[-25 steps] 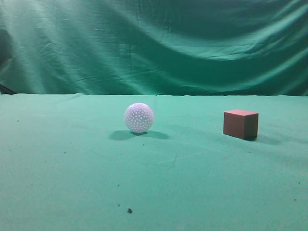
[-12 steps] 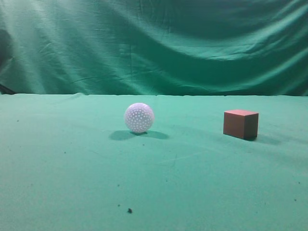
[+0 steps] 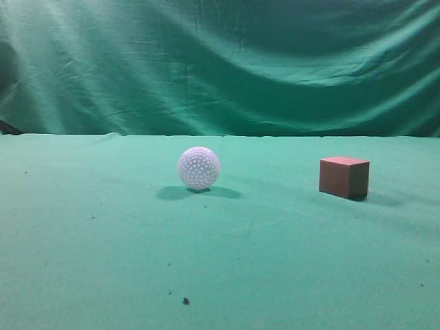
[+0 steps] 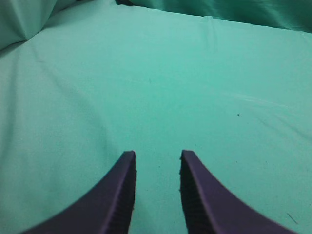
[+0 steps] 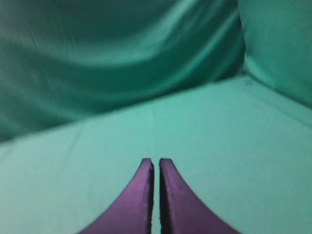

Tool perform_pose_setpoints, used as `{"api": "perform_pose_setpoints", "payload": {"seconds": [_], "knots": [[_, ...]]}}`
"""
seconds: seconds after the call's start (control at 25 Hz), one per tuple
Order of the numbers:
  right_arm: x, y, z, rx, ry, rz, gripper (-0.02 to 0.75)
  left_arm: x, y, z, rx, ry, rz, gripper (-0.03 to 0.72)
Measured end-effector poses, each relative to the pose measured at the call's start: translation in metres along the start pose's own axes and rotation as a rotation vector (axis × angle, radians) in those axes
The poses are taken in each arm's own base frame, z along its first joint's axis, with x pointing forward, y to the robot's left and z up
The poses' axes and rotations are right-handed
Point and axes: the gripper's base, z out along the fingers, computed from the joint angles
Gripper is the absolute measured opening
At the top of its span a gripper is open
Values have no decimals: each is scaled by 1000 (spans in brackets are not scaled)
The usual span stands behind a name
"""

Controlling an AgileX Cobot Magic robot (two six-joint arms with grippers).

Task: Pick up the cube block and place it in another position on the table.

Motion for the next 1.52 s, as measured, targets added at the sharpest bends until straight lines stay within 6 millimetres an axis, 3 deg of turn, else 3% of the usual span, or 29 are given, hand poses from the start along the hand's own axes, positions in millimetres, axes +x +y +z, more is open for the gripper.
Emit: {"api": "perform_pose_setpoints", "payload": {"seconds": [0.08, 0.2, 0.4, 0.52, 0.68, 0.84, 1.04, 1.36, 1.52], "knots": [[-9, 1, 0, -12, -88, 6, 0, 0, 0, 0, 0, 0, 0, 262], [-33, 11, -3, -25, -68, -64, 0, 0, 0, 0, 0, 0, 0, 262], [-75, 27, 5, -6, 124, -130, 0, 0, 0, 0, 0, 0, 0, 262], [-83, 31, 15, 13, 238, -130, 0, 0, 0, 0, 0, 0, 0, 262], [-75, 29, 34, 34, 388, -177, 0, 0, 0, 0, 0, 0, 0, 262], [-67, 37, 55, -30, 645, -259, 0, 0, 0, 0, 0, 0, 0, 262], [-50, 64, 86, -199, 970, -384, 0, 0, 0, 0, 0, 0, 0, 262], [-8, 115, 132, -313, 1273, -670, 0, 0, 0, 0, 0, 0, 0, 262], [8, 132, 161, -292, 1377, -679, 219, 0, 0, 0, 0, 0, 0, 262]]}}
